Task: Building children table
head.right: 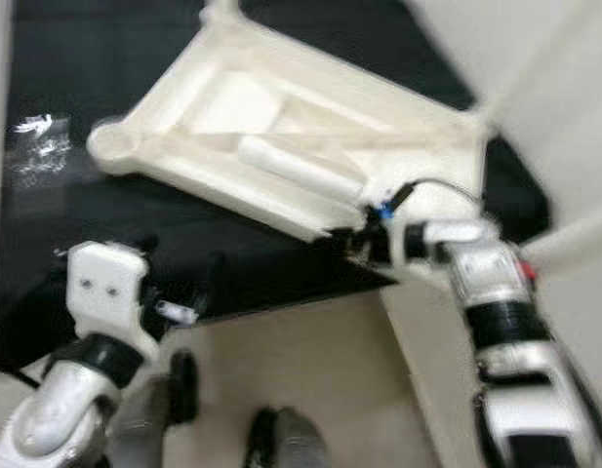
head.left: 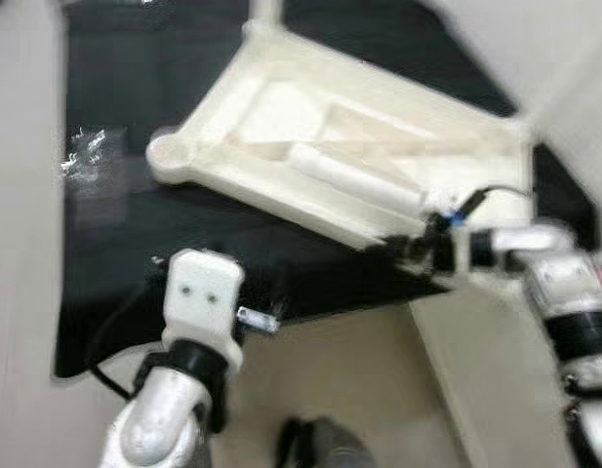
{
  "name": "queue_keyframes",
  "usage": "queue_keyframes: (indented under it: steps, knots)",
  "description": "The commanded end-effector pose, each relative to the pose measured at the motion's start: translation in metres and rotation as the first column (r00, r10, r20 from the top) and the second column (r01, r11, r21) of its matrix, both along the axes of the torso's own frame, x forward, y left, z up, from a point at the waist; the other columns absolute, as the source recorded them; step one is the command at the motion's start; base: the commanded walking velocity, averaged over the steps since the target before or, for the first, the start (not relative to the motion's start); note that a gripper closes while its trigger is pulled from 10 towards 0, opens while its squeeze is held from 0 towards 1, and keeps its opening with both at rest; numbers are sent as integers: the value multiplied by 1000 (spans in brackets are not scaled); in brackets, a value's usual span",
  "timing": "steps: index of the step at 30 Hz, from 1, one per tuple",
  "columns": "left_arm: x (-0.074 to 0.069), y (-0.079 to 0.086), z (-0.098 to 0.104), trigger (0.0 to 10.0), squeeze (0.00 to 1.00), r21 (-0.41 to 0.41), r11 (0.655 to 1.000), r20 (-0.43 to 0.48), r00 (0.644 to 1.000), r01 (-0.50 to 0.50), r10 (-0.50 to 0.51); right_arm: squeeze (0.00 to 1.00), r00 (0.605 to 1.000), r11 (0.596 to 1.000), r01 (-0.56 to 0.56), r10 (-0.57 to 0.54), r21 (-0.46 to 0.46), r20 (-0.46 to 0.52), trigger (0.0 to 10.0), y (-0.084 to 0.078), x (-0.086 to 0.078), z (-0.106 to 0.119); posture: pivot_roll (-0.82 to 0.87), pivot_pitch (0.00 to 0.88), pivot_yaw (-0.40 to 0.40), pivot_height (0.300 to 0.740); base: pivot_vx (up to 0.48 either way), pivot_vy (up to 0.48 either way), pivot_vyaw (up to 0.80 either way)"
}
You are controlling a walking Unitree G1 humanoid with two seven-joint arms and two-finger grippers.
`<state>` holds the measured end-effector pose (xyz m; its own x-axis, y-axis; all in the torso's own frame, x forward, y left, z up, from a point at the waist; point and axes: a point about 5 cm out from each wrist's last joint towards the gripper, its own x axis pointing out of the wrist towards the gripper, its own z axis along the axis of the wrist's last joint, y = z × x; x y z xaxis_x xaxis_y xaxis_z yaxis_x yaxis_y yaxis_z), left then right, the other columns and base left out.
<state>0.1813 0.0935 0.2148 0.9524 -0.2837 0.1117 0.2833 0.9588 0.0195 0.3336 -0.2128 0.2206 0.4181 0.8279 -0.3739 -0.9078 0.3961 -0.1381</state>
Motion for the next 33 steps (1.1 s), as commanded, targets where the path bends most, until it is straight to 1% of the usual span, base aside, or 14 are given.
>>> queue_keyframes:
  steps: [1,5,7,9,10,11,14,15,16,19,20,25,26,33]
  knots:
    - [0,-2,0,10000,0,-4,1000,-5,1000,16,-16,0,975,974,-220,221,52,-30,0,20,-9,-2,24,349,-153,740,0,0,0]
    - [0,-2,0,10000,0,-3,1000,-4,1000,18,-18,0,973,987,-161,161,-14,164,0,44,20,11,24,348,-157,740,0,0,0]
    - [0,-2,0,10000,0,-3,1000,-4,1000,18,-18,0,969,988,-152,153,-21,194,0,47,22,13,24,348,-157,740,0,0,0]
    - [0,-3,0,10000,0,-5,1000,-2,1000,19,-19,0,945,991,-107,125,-75,302,0,56,31,23,26,348,-160,740,0,0,0]
    - [0,-3,0,10000,0,-6,1000,-2,1000,17,-17,0,927,995,-28,61,-95,369,0,59,39,30,26,349,-162,740,0,0,0]
    - [0,-3,0,10000,0,-6,1000,-2,1000,17,-17,0,927,995,-28,61,-95,369,0,59,39,30,26,349,-162,740,0,0,0]
    - [-1,-3,0,10000,0,-8,1000,-2,1000,16,-16,0,845,989,133,-81,-62,529,0,64,53,54,23,347,-162,740,0,0,0]
    - [-1,-3,0,10000,0,-8,1000,-2,1000,16,-16,0,845,989,133,-81,-62,529,0,64,53,54,23,347,-162,740,0,0,0]
    - [0,-3,0,10000,0,-9,1000,-2,1000,17,-17,0,814,988,151,-105,-34,572,0,66,54,62,23,347,-162,740,0,0,0]
    - [0,-3,0,10000,0,-9,1000,-3,1000,18,-18,0,782,988,157,-120,-7,612,0,67,56,71,23,347,-162,740,0,0,0]
    - [0,-3,0,10000,0,-8,1000,-2,1000,18,-18,0,785,989,147,-122,9,607,10000,68,56,73,19,349,-164,740,0,0,0]
    - [1,-4,0,10000,0,-8,1000,-1,1000,20,-20,0,828,989,38,-112,144,549,10000,73,52,80,17,346,-161,740,0,0,0]
    - [1,-4,0,10000,0,-8,1000,-2,1000,20,-20,1000,848,984,20,-112,179,519,10000,72,51,79,17,346,-161,740,0,0,0]
    - [2,-5,-1,10000,0,-7,1000,-1,1000,23,-23,1000,863,983,-44,-53,180,502,10000,75,46,73,17,343,-157,740,0,0,0]
